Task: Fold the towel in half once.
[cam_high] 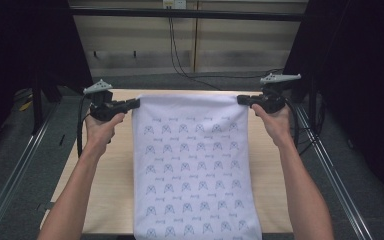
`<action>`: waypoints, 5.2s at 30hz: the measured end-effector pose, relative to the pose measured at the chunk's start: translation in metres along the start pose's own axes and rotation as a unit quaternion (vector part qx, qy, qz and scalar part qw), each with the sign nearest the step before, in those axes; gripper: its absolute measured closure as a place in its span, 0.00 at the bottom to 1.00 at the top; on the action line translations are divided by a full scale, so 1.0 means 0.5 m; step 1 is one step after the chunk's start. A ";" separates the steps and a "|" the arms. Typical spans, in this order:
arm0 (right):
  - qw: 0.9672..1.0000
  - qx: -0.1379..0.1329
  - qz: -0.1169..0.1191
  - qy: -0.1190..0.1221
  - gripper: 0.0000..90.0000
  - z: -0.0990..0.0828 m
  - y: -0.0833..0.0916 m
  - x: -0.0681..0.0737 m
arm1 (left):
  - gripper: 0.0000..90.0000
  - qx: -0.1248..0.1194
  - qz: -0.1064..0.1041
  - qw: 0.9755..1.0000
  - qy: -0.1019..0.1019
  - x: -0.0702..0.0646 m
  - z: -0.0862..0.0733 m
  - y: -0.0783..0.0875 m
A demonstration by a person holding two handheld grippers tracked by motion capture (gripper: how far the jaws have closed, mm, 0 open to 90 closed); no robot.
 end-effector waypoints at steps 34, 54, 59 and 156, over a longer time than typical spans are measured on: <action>0.985 0.130 0.111 -0.016 0.97 -0.428 0.142 0.285 | 0.97 0.173 -0.138 0.971 -0.095 -0.235 -0.431 0.243; 0.972 0.209 0.097 -0.045 0.97 -0.507 0.056 0.254 | 0.97 0.211 -0.052 0.970 -0.105 -0.152 -0.449 0.111; 0.974 0.204 0.083 -0.051 0.97 -0.484 0.025 0.215 | 0.97 0.203 -0.022 0.973 -0.107 -0.120 -0.426 0.062; 0.972 0.154 0.179 -0.017 0.93 -0.475 0.096 0.312 | 0.89 0.152 -0.143 0.969 -0.131 -0.159 -0.445 0.259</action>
Point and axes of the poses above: each handheld gripper's, and its own axes: y roughly backward along the jaws, z roughly out of its top, x roughly to its left, the point moved 8 cm from there along -y, roughly forward along the jaws, and after that the axes turned 15 degrees about z, right-handed, at the moved point
